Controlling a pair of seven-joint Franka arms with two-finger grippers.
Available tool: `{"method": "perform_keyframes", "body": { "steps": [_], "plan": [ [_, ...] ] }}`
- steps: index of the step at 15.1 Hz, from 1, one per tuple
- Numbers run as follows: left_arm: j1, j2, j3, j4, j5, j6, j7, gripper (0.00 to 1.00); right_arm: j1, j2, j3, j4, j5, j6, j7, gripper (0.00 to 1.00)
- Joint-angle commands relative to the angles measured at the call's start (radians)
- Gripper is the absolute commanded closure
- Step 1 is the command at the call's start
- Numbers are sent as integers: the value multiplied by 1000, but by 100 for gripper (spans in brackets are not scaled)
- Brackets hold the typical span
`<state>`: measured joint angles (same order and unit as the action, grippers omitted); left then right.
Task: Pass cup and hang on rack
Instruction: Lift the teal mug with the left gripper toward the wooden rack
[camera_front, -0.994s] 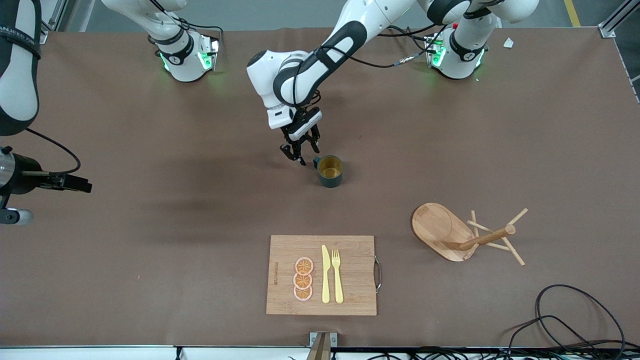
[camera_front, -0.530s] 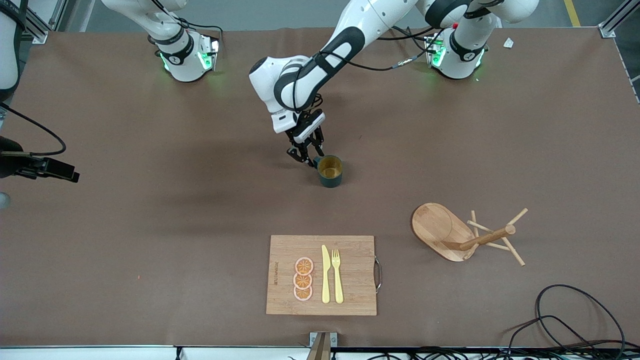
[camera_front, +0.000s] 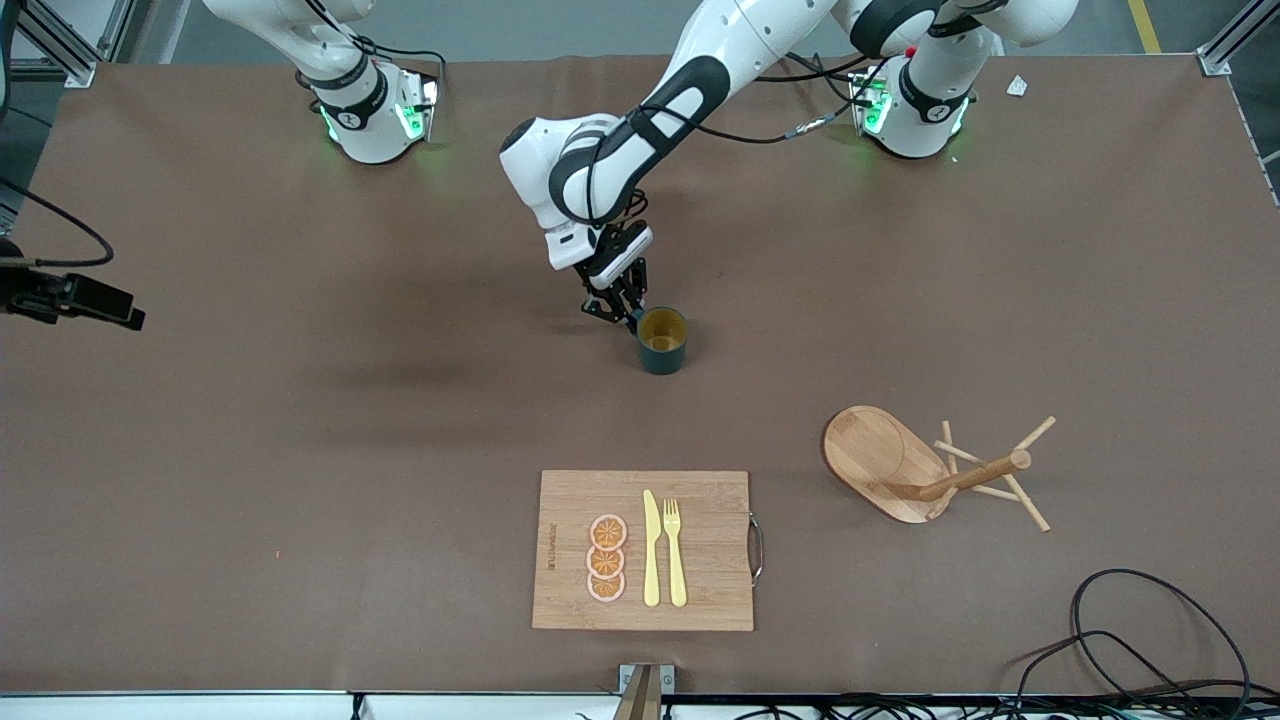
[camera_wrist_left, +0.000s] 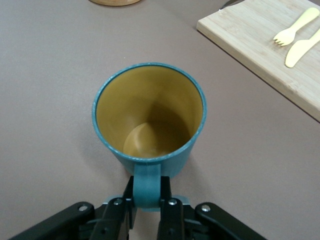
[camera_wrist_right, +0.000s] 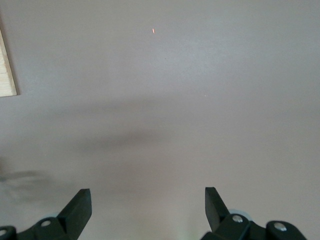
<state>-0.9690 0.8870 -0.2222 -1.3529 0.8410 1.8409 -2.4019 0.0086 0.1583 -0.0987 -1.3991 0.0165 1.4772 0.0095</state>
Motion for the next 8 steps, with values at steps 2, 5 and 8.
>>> {"method": "perform_keyframes", "body": {
  "steps": [2,5,8],
  "plan": [
    [30,-37,-3,26,0,-25,84,99,-6,-105,13,-104,-36,12,-8,0],
    [93,-104,-17,32,-63,-25,185,99,-7,-166,14,-150,-53,17,-8,0],
    [168,-210,-17,32,-202,-19,355,99,-7,-183,13,-158,-58,8,-8,0]
  ]
}}
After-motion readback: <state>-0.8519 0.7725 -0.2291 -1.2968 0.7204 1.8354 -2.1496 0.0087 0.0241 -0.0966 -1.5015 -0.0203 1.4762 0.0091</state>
